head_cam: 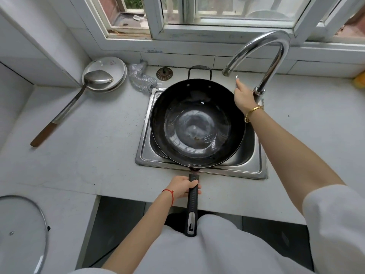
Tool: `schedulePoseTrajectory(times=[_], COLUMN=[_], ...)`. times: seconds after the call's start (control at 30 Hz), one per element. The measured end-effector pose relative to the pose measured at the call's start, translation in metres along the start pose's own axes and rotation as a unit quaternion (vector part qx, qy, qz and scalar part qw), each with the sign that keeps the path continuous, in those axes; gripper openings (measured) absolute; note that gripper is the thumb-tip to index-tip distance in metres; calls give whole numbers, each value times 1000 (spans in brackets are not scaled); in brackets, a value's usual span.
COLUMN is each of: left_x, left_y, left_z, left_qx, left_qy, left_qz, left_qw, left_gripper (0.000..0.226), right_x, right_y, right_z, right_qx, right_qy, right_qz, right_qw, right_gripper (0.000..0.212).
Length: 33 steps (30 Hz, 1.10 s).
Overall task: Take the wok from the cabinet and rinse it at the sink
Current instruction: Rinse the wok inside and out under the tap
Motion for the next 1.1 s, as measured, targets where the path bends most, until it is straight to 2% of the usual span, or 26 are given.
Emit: schedulePoseTrajectory(times=[0.43,0.57,0.73,0.8,0.93,1.1], left_x=[0,0,1,2,7,10], left_y=[-4,-3,0,0,-1,-1], left_z=[1,1,3,3,5,4], left_qx=[-11,-8,-15,-22,-27,-45], left_qy=[-6,-7,-1,0,-4,1], left_qz=[6,6,7,11,23,41], left_qw=[1000,1000,1000,1000,999,998], left_gripper=[29,30,30,31,33,31], right_x=[-6,-14,-36,-50,-77,-120], right_y=[6,-4,-45,-69,-131,-206], right_z=[3,1,2,4,19,59], right_qx=[18,-38,-135,-148,-100,61], right_qy=[-3,2,-48,-59,-96,-187], right_qz=[-21,-56,-131,-140,-93,39], right_qw=[1000,998,981,977,986,980], right_gripper=[54,52,34,29,31,22])
Point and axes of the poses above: each hand's wrist, its own y-axis towards the middle knuckle, its own z-axis out of the palm, x = y × z, the point moved 1 cm from there along y, towards the middle knuckle, and after that the axes turned 15 degrees about y, right-handed, at the moved point
